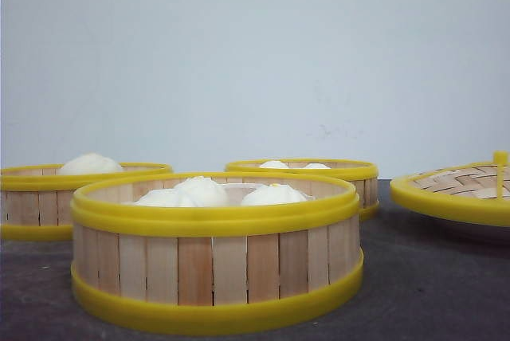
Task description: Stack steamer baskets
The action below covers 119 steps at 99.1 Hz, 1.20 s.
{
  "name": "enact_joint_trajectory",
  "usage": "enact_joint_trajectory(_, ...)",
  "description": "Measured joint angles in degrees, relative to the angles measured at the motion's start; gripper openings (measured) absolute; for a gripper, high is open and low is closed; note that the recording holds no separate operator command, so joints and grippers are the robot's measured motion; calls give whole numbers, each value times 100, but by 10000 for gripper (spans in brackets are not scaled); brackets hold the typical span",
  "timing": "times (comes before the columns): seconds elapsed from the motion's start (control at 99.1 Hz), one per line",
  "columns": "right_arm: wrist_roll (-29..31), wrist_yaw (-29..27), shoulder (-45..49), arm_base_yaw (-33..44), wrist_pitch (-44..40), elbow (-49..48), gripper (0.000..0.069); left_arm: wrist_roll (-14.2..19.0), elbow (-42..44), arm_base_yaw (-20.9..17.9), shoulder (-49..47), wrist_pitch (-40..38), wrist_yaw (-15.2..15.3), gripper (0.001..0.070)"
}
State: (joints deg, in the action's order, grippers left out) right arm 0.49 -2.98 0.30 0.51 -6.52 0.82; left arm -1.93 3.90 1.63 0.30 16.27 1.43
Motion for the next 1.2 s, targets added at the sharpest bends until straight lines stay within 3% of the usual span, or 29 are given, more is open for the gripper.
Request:
enact_joint_trajectory(0.101, 0, 0, -2, 0, 0, 0, 4, 74, 0, 0, 0, 0, -13, 24)
enact_joint_trajectory(0.414, 111, 79, 0, 0, 2, 0, 4, 901, 0, 0, 0, -2, -17, 24)
enact_joint_trajectory(0.585, 940, 490, -2, 0, 9, 0, 4, 1545, -46, 0, 0, -157, -17, 24)
enact_joint_trajectory(0.868, 2463, 592, 15, -2, 573, 72, 4, 1985, 44, 0, 129, -581, -24, 24)
enact_joint_trajectory(1.08, 2743, 466, 813, -2, 413, 1292, 4, 2116, 1132, 0, 1237, -575, -131, 24)
enact_joint_trajectory(1.201, 2389, 459, 1757, -2, -116, 2564, 4, 2063, 2223, 0, 2291, -402, -409, 24)
